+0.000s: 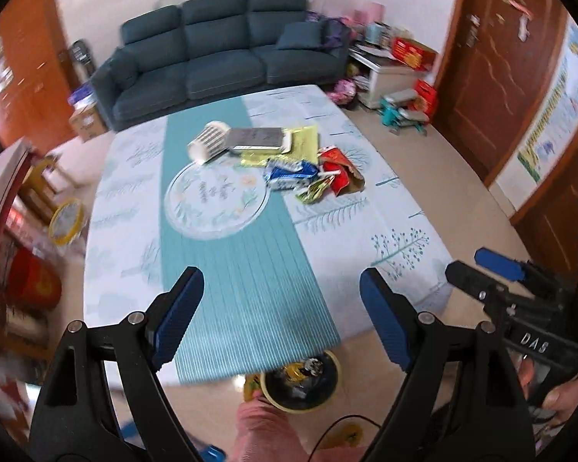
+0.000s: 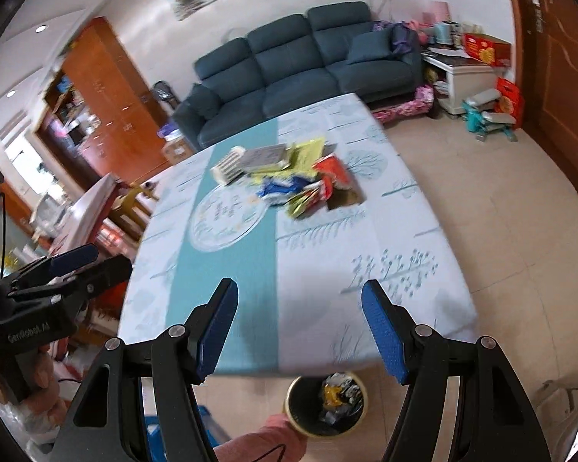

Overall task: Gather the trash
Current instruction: 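Grasp the blue drink carton with the left tool while the right tool grasps the red packet, then lift the blue carton and red packet and carry them over the bin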

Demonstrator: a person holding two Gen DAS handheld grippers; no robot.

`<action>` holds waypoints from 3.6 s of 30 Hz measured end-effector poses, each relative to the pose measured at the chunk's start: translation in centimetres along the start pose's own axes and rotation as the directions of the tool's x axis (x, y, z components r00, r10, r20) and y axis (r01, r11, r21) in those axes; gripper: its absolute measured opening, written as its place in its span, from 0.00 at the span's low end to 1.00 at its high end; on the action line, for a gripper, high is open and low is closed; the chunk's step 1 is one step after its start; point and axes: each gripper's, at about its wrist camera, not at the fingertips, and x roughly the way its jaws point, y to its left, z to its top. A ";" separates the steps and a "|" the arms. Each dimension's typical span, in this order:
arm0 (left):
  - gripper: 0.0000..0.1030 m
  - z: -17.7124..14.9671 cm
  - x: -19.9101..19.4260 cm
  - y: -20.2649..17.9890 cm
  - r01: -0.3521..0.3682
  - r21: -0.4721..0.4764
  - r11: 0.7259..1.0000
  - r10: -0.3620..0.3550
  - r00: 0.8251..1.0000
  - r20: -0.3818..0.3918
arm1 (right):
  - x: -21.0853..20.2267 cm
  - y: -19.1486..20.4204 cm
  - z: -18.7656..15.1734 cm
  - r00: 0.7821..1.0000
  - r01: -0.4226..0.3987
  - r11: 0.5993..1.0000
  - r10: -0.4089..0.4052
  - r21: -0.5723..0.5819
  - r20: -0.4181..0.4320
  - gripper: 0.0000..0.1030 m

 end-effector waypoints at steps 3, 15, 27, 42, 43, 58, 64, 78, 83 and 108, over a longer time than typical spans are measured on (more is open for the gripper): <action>0.79 3.5 3.9 0.7 0.033 0.091 0.995 -0.031 0.999 -0.028 | 3.4 -0.3 2.7 0.999 0.044 0.998 -0.043 0.041 -0.011 0.66; 0.78 12.1 20.5 2.5 0.103 0.395 0.913 -0.049 0.988 -0.144 | 19.2 -1.7 12.0 0.979 0.189 0.969 -0.173 0.161 -0.109 0.66; 0.77 13.2 30.0 0.7 0.163 0.508 0.846 -0.060 0.975 -0.213 | 30.9 -3.3 14.8 0.938 0.271 0.956 -0.236 0.114 -0.254 0.55; 0.48 11.0 35.0 -3.3 0.212 0.667 0.714 -0.061 0.968 -0.242 | 31.0 -5.5 13.7 0.958 0.200 0.944 -0.133 0.261 -0.255 0.34; 0.44 11.1 35.2 -3.3 0.227 0.655 0.720 -0.070 0.964 -0.258 | 30.8 -5.5 13.6 0.959 0.196 0.942 -0.126 0.271 -0.254 0.33; 0.12 9.7 31.3 0.6 0.249 0.602 0.758 -0.112 0.960 -0.256 | 26.8 -2.9 12.0 0.980 0.049 0.941 0.019 0.336 -0.196 0.27; 0.11 8.8 28.8 3.9 0.276 0.516 0.811 -0.132 0.945 -0.298 | 24.4 -2.1 10.8 0.983 0.014 0.932 0.055 0.362 -0.178 0.27; 0.11 8.0 18.7 9.6 0.340 0.182 0.923 -0.285 0.919 -0.272 | 17.2 0.7 5.9 0.975 -0.093 0.937 0.155 0.337 -0.161 0.27; 0.11 6.0 14.6 9.6 0.362 0.097 0.927 -0.329 0.910 -0.251 | 13.9 1.0 2.9 0.960 -0.157 0.938 0.218 0.309 -0.174 0.27; 0.11 -21.2 10.0 -8.0 0.166 -0.013 0.986 -0.155 0.888 -0.433 | 7.3 -10.7 -23.1 0.846 -0.164 0.954 0.267 0.251 -0.461 0.27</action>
